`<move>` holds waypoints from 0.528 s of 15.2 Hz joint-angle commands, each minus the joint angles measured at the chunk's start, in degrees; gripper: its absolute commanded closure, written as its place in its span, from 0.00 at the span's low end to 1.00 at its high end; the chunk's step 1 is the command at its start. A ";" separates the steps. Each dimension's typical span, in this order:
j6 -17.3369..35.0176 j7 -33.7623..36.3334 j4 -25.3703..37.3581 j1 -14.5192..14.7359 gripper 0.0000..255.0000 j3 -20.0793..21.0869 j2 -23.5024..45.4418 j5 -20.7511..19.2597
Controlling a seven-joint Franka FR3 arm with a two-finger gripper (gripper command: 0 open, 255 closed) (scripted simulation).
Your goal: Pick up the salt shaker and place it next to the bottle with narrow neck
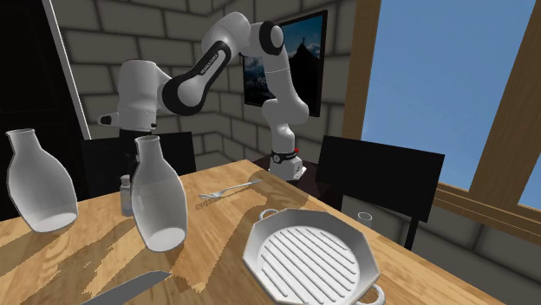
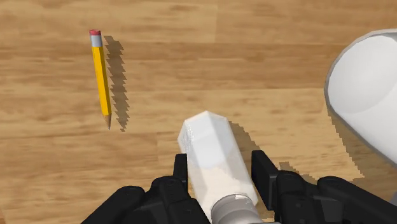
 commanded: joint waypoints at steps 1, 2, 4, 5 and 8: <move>0.08 -0.04 -0.03 -0.02 1.00 0.00 0.03 0.02; 0.08 -0.04 -0.03 -0.02 1.00 0.00 0.03 0.02; 0.08 -0.04 -0.03 -0.02 1.00 0.00 0.03 0.02; 0.08 -0.04 -0.03 -0.02 0.00 0.00 0.03 0.02; 0.08 -0.04 -0.03 -0.02 0.00 0.00 0.03 0.02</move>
